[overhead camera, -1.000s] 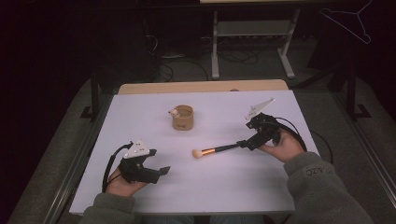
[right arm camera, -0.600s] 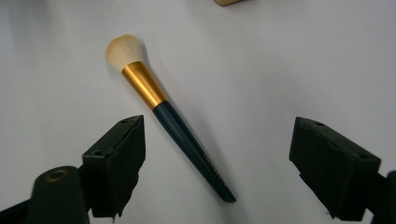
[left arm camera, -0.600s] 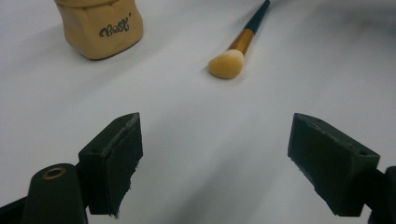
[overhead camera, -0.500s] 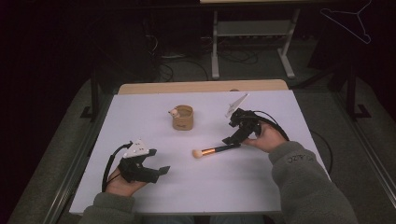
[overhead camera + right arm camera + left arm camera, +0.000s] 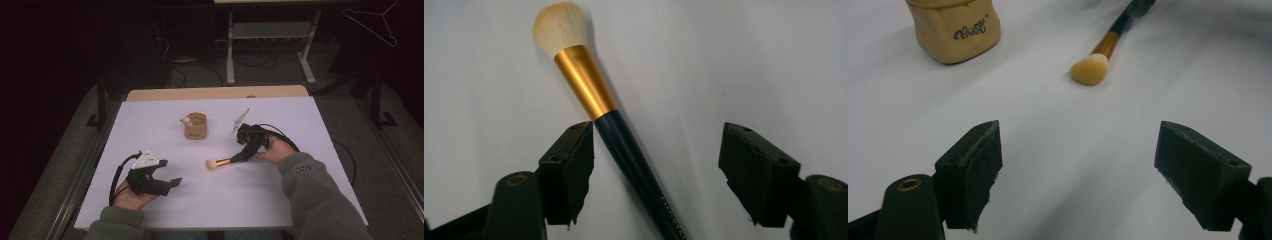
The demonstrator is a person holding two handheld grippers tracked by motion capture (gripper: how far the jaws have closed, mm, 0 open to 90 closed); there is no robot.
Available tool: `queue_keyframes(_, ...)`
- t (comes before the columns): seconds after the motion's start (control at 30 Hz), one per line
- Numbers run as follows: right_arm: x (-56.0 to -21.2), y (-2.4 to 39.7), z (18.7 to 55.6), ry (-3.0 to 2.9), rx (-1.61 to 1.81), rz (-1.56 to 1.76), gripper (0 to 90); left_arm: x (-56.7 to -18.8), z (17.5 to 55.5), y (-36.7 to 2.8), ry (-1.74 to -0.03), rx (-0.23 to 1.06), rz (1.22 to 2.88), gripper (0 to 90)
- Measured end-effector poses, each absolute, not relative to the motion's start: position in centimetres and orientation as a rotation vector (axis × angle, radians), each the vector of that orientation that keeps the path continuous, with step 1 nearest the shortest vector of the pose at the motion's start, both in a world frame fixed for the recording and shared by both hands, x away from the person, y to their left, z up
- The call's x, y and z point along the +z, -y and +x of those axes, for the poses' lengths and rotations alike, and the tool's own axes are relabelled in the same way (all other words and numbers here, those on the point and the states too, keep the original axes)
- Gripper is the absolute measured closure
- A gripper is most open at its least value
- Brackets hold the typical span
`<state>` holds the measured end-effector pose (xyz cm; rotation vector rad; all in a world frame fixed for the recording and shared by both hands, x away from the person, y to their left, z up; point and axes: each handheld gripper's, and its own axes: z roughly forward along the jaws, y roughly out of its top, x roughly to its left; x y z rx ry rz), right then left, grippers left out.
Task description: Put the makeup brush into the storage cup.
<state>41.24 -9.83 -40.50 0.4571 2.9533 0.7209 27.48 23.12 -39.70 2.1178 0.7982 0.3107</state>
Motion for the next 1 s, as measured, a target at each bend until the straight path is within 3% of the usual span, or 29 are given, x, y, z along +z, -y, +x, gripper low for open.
queue_keyframes(0.6, -41.6, 8.7, 40.9, -3.002, 0.649, 0.315, 47.0, -39.8, 27.5, -23.1, -0.785, 0.306, 2.133, 18.8)
queue_keyframes(0.97, -42.3, 8.0, 40.8, -3.048, 0.585, 0.208, 65.3, -39.8, 27.5, -23.1, -0.794, 0.304, 2.122, 19.0)
queue_keyframes(1.0, -42.2, 8.0, 40.8, -3.061, 0.584, 0.2, 70.3, -39.8, 27.5, -23.1, -0.795, 0.302, 2.121, 19.0)
